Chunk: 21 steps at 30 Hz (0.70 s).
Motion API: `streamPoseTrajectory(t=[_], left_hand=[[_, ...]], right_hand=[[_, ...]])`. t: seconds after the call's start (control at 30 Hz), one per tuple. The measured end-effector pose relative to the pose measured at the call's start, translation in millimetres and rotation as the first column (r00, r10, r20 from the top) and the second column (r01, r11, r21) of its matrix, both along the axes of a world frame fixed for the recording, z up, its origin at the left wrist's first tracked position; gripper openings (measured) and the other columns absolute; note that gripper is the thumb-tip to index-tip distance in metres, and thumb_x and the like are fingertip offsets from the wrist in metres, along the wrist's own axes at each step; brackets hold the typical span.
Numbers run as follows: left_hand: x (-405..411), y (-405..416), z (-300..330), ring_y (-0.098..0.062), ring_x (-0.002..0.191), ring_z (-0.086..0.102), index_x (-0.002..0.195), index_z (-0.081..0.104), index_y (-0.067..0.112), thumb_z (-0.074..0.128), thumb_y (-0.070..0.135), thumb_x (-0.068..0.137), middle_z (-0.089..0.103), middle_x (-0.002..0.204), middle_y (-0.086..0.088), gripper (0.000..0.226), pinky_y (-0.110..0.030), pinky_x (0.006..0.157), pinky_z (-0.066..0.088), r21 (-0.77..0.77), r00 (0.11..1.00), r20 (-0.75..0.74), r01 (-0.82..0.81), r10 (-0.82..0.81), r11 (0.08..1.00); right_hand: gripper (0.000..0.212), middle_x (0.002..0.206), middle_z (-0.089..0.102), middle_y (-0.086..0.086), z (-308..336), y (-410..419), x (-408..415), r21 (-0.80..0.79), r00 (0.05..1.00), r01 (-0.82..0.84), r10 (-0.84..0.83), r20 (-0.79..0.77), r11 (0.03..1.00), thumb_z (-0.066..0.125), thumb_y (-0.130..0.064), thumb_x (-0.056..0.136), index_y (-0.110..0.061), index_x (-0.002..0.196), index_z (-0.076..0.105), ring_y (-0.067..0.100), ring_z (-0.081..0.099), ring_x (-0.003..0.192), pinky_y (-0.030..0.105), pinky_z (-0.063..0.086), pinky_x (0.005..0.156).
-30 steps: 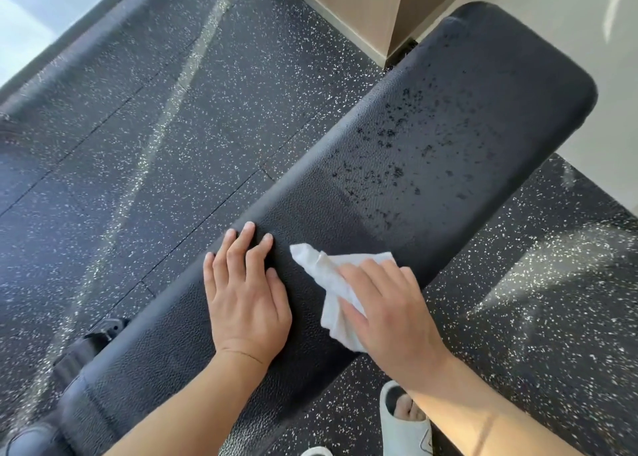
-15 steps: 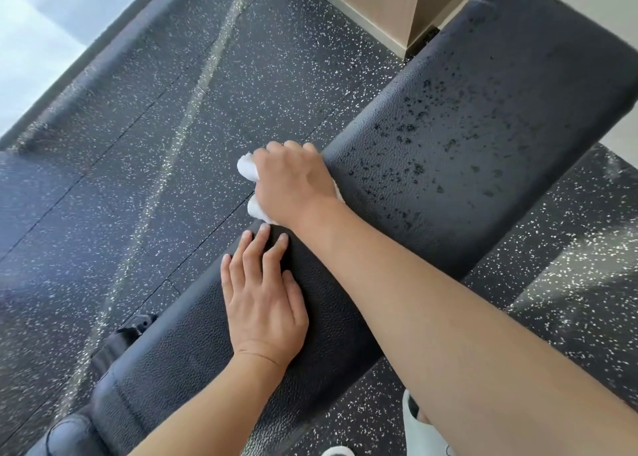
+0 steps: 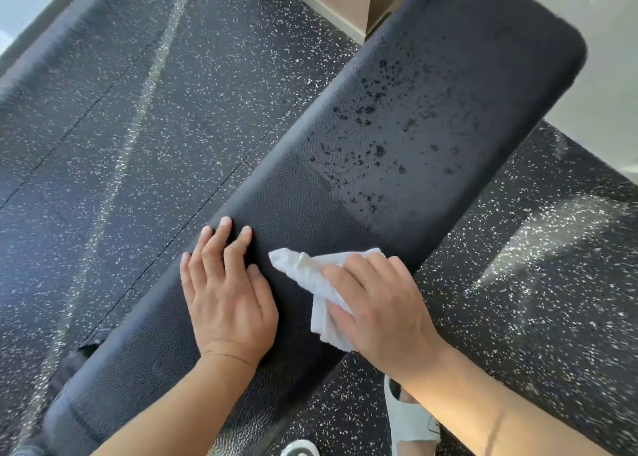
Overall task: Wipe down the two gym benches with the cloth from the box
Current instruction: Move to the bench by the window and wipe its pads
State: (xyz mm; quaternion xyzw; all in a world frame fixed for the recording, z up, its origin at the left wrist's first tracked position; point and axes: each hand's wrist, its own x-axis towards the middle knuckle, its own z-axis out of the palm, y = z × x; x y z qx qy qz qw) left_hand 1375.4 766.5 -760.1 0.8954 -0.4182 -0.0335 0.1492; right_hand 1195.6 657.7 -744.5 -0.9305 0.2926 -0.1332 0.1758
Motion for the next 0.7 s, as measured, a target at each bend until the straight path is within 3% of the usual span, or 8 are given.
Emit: streamPoseTrajectory(t=[0.13, 0.3, 0.5, 0.6, 0.7], left_hand=[[-0.3, -1.5, 1.3, -0.037, 0.153, 0.033, 0.141, 0.051, 0.015, 0.041, 0.022, 0.098, 0.044, 0.159, -0.011, 0.045, -0.063, 0.124, 0.023, 0.004, 1.0, 0.0, 0.015, -0.015, 1.0], [-1.0, -1.3, 2.8, -0.037, 0.151, 0.034, 0.134, 0.052, 0.012, 0.043, 0.019, 0.096, 0.045, 0.156, -0.014, 0.04, -0.06, 0.125, 0.023, 0.009, 1.0, 0.001, 0.003, -0.003, 1.0], [-1.6, -1.0, 4.9, -0.035, 0.151, 0.033, 0.14, 0.052, 0.015, 0.04, 0.023, 0.097, 0.04, 0.162, -0.008, 0.046, -0.059, 0.125, 0.022, 0.032, 1.0, -0.007, -0.006, 0.006, 0.999], [-1.9, -1.2, 4.0, -0.035, 0.152, 0.032, 0.143, 0.051, 0.016, 0.039, 0.024, 0.097, 0.04, 0.162, -0.008, 0.049, -0.058, 0.126, 0.021, 0.016, 1.0, 0.007, 0.009, -0.009, 1.0], [-2.8, -1.3, 4.7, -0.036, 0.15, 0.033, 0.144, 0.051, 0.015, 0.039, 0.024, 0.097, 0.041, 0.161, -0.009, 0.05, -0.059, 0.125, 0.021, -0.006, 1.0, -0.003, 0.009, -0.009, 1.0]], right_hand=[[0.023, 0.095, 0.059, 0.003, 2.3, -22.7, 76.5, 0.016, 0.99, 0.141, -0.142, 0.008, 0.99, 0.061, -0.027, 0.086, -0.017, 0.106, 0.065, 0.028, 0.054, 0.084, 0.041, 0.037, 0.074], [0.026, 0.108, 0.062, -0.002, 8.6, -48.7, 160.7, -0.007, 0.979, 0.203, -0.203, 0.009, 0.979, 0.053, -0.029, 0.09, -0.022, 0.114, 0.06, 0.023, 0.06, 0.098, 0.036, 0.037, 0.082], [0.026, 0.099, 0.061, 0.002, 6.8, 9.2, 65.5, 0.058, 0.964, 0.252, -0.256, 0.065, 0.966, 0.065, -0.024, 0.088, -0.02, 0.114, 0.061, 0.027, 0.057, 0.092, 0.043, 0.043, 0.076], [0.012, 0.085, 0.062, 0.003, 3.6, 56.5, 4.1, 0.097, 0.955, 0.268, -0.278, 0.107, 0.959, 0.066, -0.021, 0.083, -0.014, 0.093, 0.07, 0.031, 0.057, 0.075, 0.044, 0.046, 0.064], [0.012, 0.076, 0.064, 0.004, -1.1, 54.0, -15.8, 0.044, 0.962, 0.211, -0.216, 0.167, 0.976, 0.065, -0.018, 0.081, -0.011, 0.081, 0.074, 0.029, 0.058, 0.066, 0.04, 0.045, 0.057]])
